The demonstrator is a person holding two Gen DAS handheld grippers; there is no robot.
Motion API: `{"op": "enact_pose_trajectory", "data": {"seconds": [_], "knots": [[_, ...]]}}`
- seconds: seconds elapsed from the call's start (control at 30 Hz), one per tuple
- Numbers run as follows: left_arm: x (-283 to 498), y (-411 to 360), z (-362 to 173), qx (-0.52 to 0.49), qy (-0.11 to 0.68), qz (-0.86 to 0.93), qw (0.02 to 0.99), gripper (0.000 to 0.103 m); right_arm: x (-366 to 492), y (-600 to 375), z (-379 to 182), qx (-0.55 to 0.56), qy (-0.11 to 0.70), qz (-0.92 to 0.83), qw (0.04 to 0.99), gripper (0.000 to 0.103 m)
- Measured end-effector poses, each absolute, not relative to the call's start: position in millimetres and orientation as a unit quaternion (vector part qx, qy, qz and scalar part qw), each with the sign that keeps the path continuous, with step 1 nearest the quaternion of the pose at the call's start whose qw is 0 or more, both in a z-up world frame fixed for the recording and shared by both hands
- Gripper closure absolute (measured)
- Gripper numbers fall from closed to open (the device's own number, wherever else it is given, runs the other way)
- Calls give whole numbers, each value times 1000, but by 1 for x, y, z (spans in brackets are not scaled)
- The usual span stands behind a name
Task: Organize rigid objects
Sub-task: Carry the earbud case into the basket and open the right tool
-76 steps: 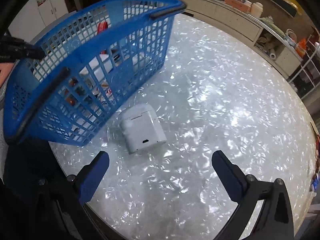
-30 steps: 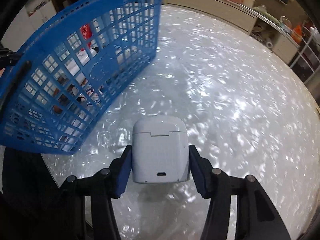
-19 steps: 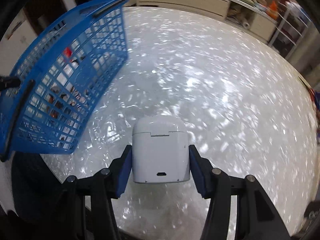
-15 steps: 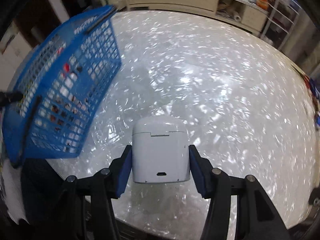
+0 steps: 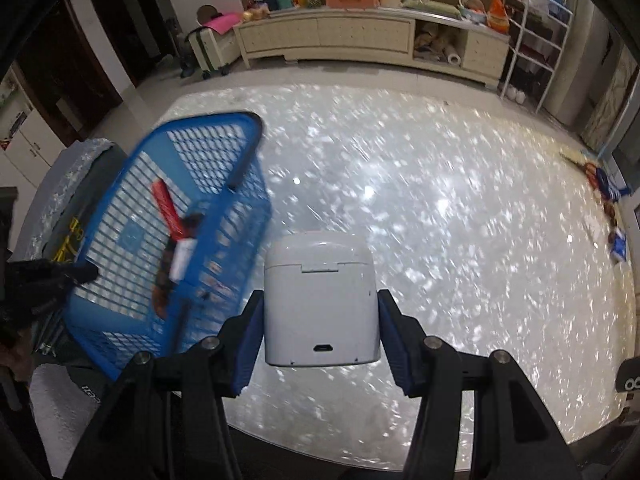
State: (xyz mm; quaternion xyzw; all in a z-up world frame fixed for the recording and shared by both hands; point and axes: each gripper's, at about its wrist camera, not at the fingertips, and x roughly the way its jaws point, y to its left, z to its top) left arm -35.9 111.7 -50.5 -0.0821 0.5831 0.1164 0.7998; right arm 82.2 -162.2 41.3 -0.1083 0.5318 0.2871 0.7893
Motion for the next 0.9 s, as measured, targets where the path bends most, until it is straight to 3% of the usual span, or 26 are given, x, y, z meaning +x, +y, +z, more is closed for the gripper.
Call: {"op": "enact_pose_trajectory", "data": {"seconds": [0.4,0.9], "knots": [[-36,112,-51,-80,583,117,800,88,63,-82,55,-132,504,353,778,51],[-38,113,-50,-86,579,113,803,89,59,-26,7,-166,525,393,737,51]]}}
